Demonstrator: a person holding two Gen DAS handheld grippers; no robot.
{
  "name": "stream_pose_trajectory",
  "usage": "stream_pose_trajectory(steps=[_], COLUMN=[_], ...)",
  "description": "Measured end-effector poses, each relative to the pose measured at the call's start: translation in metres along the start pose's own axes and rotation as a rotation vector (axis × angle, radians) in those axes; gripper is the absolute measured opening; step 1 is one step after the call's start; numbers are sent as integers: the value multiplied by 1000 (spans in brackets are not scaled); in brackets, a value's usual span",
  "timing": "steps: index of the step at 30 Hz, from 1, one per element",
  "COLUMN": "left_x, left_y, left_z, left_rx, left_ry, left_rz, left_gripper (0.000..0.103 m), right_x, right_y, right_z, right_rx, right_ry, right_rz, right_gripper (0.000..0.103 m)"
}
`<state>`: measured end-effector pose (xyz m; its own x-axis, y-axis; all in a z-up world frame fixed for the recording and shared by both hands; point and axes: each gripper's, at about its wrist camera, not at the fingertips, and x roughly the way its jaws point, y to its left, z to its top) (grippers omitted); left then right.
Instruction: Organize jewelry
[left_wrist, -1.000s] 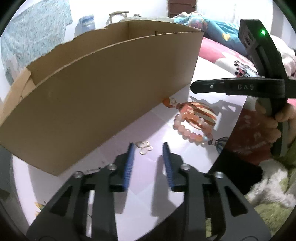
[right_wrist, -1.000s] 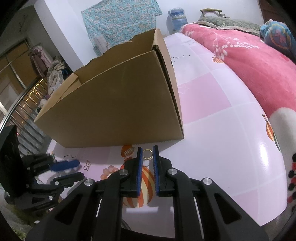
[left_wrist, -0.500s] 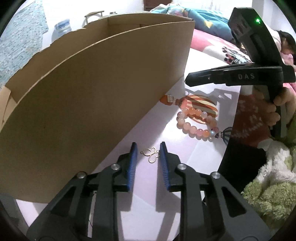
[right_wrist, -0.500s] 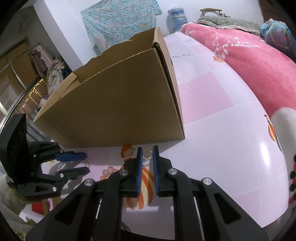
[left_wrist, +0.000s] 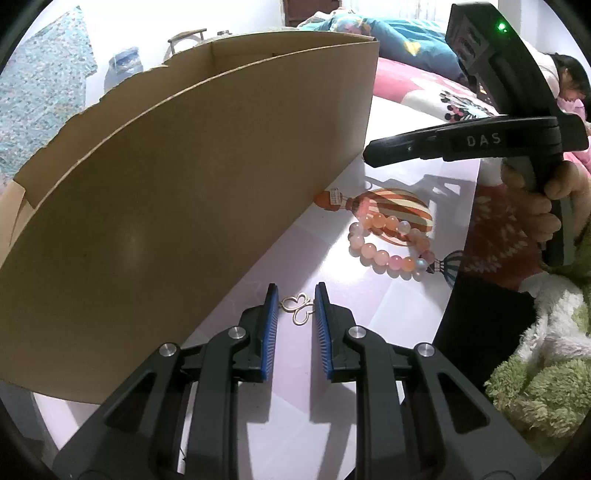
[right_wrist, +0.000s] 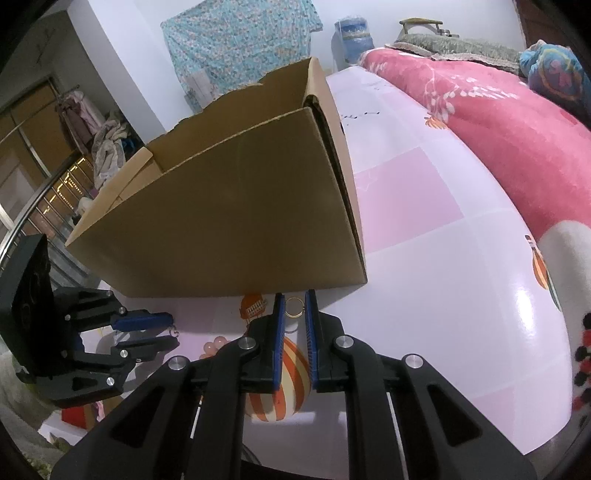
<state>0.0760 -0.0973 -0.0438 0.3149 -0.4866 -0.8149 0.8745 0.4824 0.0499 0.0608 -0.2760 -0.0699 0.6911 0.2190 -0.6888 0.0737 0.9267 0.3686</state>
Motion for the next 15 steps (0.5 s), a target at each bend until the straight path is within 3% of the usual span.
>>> stream_pose_trajectory(steps=[8,15], left_x=[-17,-79], left_y=[-5,-9], left_z=[-1,17], left_rx=[-34,-64], left_ry=[-30,-175], left_rz=[13,11], left_gripper=[19,19], right_x=[-14,-57], right_y=[4,20], right_z=[0,11], right_rx=[-17,-80], right_ry=[-17,-75], right_rz=[-1,22], right_gripper=[11,11])
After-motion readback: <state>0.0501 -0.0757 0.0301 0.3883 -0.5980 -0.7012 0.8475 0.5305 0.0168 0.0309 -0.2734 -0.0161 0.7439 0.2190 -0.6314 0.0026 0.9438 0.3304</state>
